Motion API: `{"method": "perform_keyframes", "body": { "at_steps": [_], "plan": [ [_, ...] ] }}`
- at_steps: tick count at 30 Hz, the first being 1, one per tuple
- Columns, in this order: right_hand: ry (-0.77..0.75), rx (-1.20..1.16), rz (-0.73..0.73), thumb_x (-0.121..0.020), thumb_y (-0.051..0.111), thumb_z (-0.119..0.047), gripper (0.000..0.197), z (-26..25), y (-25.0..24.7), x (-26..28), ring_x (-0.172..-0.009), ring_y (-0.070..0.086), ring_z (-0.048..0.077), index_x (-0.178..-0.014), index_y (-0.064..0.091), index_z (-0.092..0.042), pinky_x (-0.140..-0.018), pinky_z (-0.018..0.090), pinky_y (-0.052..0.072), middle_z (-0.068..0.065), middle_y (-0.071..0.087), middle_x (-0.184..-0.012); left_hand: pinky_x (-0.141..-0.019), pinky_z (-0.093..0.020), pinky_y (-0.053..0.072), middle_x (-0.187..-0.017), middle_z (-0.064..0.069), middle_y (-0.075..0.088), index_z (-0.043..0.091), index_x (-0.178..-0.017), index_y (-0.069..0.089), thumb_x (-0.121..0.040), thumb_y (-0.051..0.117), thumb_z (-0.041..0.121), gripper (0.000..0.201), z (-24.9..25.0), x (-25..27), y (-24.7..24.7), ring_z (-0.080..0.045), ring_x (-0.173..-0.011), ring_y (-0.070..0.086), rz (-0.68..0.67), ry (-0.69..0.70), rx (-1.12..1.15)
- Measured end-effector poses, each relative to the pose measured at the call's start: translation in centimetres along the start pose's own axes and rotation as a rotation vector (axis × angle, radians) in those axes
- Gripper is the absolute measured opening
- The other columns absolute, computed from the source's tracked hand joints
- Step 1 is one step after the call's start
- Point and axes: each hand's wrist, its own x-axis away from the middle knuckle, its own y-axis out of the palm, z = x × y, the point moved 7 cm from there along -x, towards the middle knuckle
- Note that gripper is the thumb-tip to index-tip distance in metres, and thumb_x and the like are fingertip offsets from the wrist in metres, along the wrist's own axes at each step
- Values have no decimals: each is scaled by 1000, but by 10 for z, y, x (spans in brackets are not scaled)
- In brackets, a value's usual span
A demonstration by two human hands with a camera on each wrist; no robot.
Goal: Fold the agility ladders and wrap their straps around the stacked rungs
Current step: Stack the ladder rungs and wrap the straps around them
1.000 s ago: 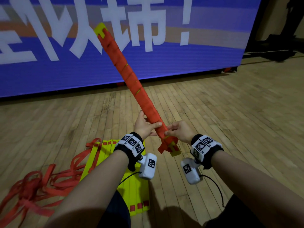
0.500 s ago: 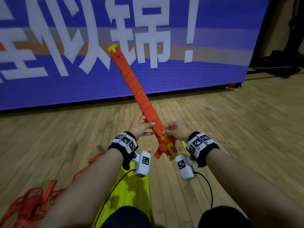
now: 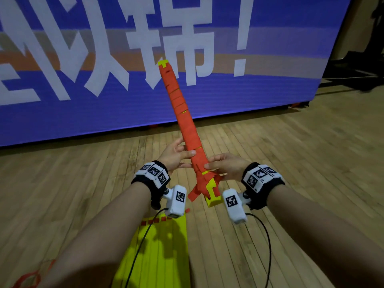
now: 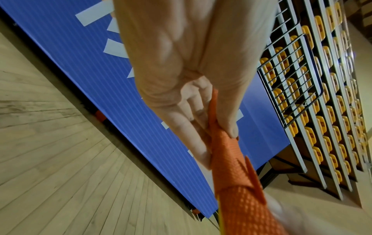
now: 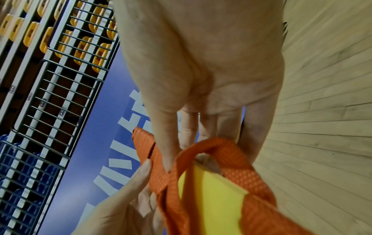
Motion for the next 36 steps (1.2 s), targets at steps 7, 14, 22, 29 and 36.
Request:
{"method": "perform_keyframes", "body": {
  "at_steps": [7, 14, 22, 29, 36],
  "plan": [
    [49, -2, 49, -88, 64, -12, 6, -85, -36, 11, -70, 62, 12, -89, 60, -17, -68, 26, 47, -1, 66, -77, -67, -31, 59, -113, -4, 64, 15, -130, 44, -88, 63, 2, 47, 85, -31, 6, -14, -93, 67, 14, -19, -45],
    [25, 15, 49, -90, 62, -9, 12, -225, -79, 50, -68, 60, 11, -85, 55, -19, -64, 25, 46, -1, 63, -77, -60, -27, 58, -109, -8, 65, 13, -125, 46, -89, 62, 1, 42, 238, -49, 20, -16, -86, 68, 28, -12, -66],
    [-93, 83, 89, -89, 62, -5, 17, -417, -149, 110, -55, 56, 13, -80, 51, -14, -58, 26, 46, 5, 58, -69, -54, -31, 59, -106, -8, 59, 8, -122, 43, -88, 61, -5, 41, 448, -67, 51, -19, -80, 65, 113, 91, -93],
    [-184, 205, 110, -88, 63, -4, 20, -543, -198, 144, -64, 54, 14, -78, 51, -16, -59, 25, 43, 5, 56, -74, -57, -32, 57, -94, -6, 60, 9, -120, 41, -86, 65, -2, 43, 579, -85, 67, -17, -74, 63, 187, 151, -157],
    [-250, 345, 195, -89, 63, -10, 16, -623, -231, 140, -63, 54, 13, -82, 51, -17, -61, 25, 44, 2, 58, -75, -56, -28, 57, -98, -9, 63, 5, -128, 49, -88, 66, 6, 44, 658, -112, 70, -16, -76, 65, 240, 203, -207]
  ]
}}
